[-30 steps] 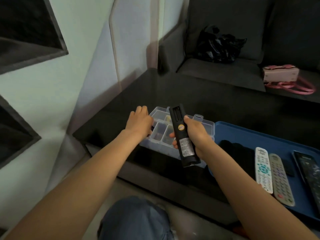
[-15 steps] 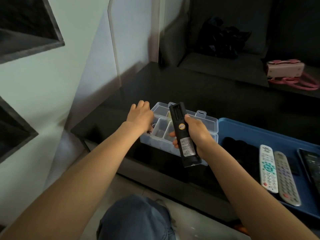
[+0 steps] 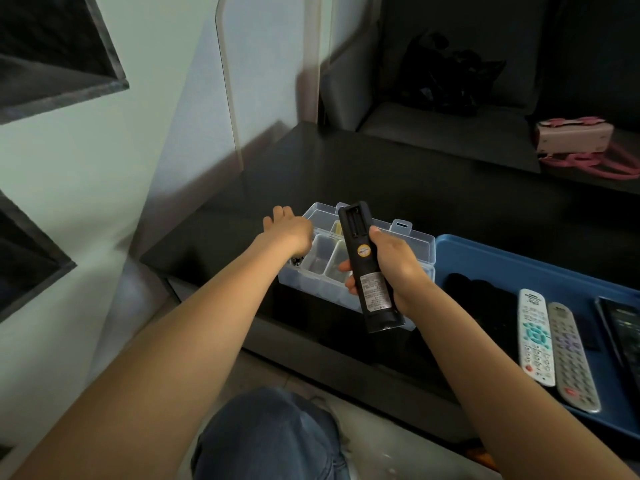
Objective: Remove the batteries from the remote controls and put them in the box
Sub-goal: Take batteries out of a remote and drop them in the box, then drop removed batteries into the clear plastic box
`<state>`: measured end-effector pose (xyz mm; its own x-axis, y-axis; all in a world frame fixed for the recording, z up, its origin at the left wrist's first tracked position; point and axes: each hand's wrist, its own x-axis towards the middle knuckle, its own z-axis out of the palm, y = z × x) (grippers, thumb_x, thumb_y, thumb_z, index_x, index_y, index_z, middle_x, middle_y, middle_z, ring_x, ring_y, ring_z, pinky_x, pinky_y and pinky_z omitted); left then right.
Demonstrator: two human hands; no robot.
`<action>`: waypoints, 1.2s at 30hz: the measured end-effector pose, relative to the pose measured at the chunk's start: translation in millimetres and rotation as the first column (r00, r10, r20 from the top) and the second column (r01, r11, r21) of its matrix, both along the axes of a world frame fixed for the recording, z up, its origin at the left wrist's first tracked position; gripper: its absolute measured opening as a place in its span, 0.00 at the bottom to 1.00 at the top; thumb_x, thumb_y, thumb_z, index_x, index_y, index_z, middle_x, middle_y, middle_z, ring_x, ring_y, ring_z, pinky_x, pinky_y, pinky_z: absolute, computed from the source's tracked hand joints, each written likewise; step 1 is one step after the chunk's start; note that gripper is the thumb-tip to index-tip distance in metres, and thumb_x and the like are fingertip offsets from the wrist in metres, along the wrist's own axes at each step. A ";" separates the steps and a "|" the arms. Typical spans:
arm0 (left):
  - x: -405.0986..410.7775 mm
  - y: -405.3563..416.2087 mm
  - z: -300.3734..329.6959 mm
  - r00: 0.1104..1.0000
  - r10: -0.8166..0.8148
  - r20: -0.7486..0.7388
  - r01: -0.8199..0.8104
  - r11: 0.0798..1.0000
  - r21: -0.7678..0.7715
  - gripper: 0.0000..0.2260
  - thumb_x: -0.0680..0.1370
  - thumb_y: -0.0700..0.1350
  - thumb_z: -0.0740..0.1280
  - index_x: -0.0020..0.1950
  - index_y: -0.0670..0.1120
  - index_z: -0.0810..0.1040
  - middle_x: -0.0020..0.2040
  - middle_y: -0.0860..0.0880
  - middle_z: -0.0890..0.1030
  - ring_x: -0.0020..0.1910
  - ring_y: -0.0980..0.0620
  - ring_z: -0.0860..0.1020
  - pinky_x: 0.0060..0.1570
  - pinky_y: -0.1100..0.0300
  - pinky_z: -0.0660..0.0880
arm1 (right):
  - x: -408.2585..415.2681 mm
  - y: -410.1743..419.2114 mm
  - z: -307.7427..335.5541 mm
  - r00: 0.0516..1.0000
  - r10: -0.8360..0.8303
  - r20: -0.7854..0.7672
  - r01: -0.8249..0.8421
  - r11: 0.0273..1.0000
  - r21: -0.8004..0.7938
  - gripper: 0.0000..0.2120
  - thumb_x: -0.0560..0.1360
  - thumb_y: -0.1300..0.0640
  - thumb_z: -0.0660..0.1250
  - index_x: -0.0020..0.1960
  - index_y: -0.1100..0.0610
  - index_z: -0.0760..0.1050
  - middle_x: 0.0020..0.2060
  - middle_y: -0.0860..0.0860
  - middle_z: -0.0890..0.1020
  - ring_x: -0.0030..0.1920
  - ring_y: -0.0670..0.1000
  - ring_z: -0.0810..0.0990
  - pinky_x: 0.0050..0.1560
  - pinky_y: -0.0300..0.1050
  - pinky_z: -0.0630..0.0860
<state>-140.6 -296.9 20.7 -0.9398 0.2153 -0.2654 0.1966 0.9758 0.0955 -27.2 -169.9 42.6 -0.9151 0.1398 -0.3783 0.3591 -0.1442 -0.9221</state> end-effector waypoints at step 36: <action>49.3 12.8 -5.0 0.924 0.337 -0.180 -0.030 0.533 0.846 0.07 0.74 0.45 0.70 0.47 0.42 0.82 0.40 0.52 0.79 0.42 0.57 0.78 0.46 0.64 0.73 | 11.6 18.6 -10.5 0.999 -0.027 0.026 0.028 0.998 -0.059 0.17 0.83 0.49 0.49 0.56 0.60 0.70 0.35 0.60 0.81 0.27 0.54 0.77 0.29 0.45 0.76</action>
<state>-91.3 -284.1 15.6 -0.9760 0.0035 0.2175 0.1887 0.5119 0.8381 -15.6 -151.2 32.1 -0.9014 0.1415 -0.4092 0.3769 -0.2085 -0.9025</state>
